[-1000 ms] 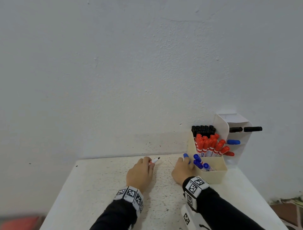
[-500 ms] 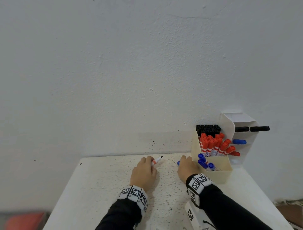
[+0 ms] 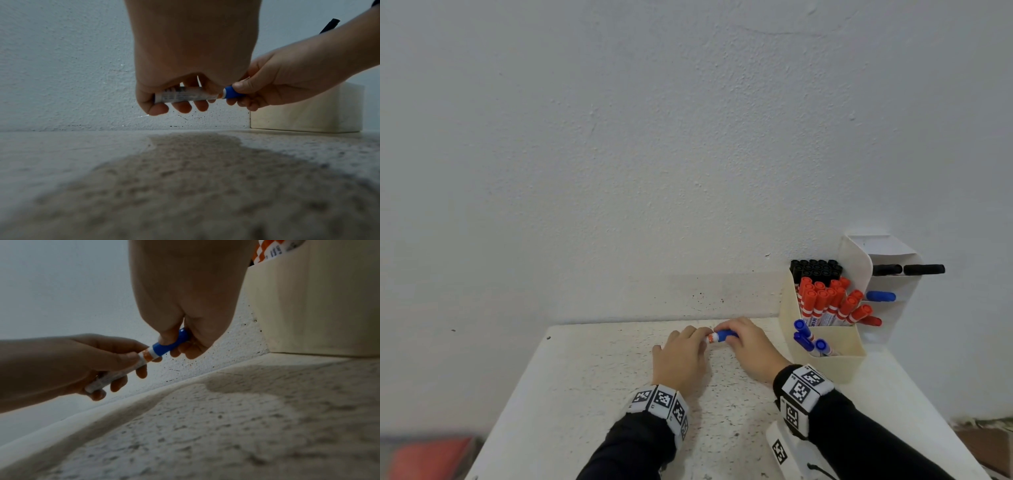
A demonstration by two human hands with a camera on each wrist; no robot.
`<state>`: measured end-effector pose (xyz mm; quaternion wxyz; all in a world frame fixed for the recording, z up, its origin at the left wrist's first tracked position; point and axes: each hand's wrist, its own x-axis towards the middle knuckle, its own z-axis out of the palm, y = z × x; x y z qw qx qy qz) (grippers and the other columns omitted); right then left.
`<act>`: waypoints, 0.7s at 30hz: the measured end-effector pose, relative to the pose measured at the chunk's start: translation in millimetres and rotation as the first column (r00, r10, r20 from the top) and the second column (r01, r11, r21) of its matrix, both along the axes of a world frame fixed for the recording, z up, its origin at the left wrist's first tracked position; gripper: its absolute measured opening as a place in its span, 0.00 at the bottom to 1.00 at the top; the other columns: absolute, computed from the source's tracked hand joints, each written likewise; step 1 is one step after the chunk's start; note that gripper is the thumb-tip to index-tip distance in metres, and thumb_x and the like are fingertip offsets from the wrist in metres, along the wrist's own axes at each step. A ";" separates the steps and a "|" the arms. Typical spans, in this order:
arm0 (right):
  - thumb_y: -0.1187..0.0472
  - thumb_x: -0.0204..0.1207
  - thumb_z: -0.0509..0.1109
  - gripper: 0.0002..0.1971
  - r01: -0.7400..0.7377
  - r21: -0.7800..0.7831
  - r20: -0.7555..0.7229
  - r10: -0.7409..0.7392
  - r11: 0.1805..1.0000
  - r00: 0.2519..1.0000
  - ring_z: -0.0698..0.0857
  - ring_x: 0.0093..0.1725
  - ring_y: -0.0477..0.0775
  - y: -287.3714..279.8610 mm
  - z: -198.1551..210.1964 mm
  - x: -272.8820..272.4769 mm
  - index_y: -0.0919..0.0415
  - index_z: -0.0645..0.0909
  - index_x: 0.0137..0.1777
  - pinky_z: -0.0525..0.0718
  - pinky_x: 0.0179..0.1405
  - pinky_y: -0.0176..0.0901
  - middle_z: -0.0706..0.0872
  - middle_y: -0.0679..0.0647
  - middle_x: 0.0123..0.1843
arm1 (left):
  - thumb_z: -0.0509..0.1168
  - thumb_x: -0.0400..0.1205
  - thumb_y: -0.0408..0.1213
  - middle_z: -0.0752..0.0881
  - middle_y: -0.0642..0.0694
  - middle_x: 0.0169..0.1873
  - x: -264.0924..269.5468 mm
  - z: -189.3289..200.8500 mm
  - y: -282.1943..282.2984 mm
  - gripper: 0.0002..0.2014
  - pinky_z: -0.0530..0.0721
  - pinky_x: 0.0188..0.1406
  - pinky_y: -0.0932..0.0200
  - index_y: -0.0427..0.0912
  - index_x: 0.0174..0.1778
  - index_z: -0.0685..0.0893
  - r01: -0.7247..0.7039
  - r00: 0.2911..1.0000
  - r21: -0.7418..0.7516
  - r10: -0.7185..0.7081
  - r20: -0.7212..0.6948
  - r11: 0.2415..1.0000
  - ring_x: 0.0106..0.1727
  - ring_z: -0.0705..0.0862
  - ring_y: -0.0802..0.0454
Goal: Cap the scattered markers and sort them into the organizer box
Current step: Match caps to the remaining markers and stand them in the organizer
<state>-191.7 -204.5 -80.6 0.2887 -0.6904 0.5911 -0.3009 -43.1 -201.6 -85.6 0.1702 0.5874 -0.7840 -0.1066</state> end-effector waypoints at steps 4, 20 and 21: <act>0.64 0.81 0.62 0.06 0.085 0.045 0.192 -0.092 0.995 0.977 0.75 0.37 0.44 0.6 1.1 -1.7 0.54 0.77 0.53 0.73 0.37 0.29 0.79 0.50 0.42 | 0.48 0.87 0.45 0.80 0.56 0.58 1.6 -0.7 -1.7 0.15 0.80 0.54 0.53 0.54 0.67 0.74 0.011 0.994 0.046 -0.006 -0.111 0.999 0.55 0.79 0.55; 0.62 0.83 0.57 0.11 -0.023 0.120 0.217 -0.004 0.992 0.976 0.73 0.32 0.42 0.5 10.0 -8.7 0.52 0.77 0.41 0.70 0.34 0.32 0.75 0.48 0.32 | 0.48 0.86 0.53 0.74 0.55 0.26 2.0 -10.3 -5.6 0.18 0.71 0.34 0.58 0.54 0.31 0.68 0.183 0.961 0.232 -0.124 -0.246 0.955 0.28 0.72 0.57; 0.62 0.83 0.57 0.12 -0.017 0.119 0.213 -0.009 0.993 0.977 0.71 0.32 0.44 0.9 10.0 -7.3 0.51 0.77 0.40 0.69 0.34 0.34 0.74 0.48 0.31 | 0.48 0.86 0.53 0.74 0.54 0.26 2.4 -10.6 -5.6 0.18 0.71 0.34 0.58 0.54 0.31 0.68 0.186 0.960 0.228 -0.127 -0.251 0.956 0.28 0.72 0.56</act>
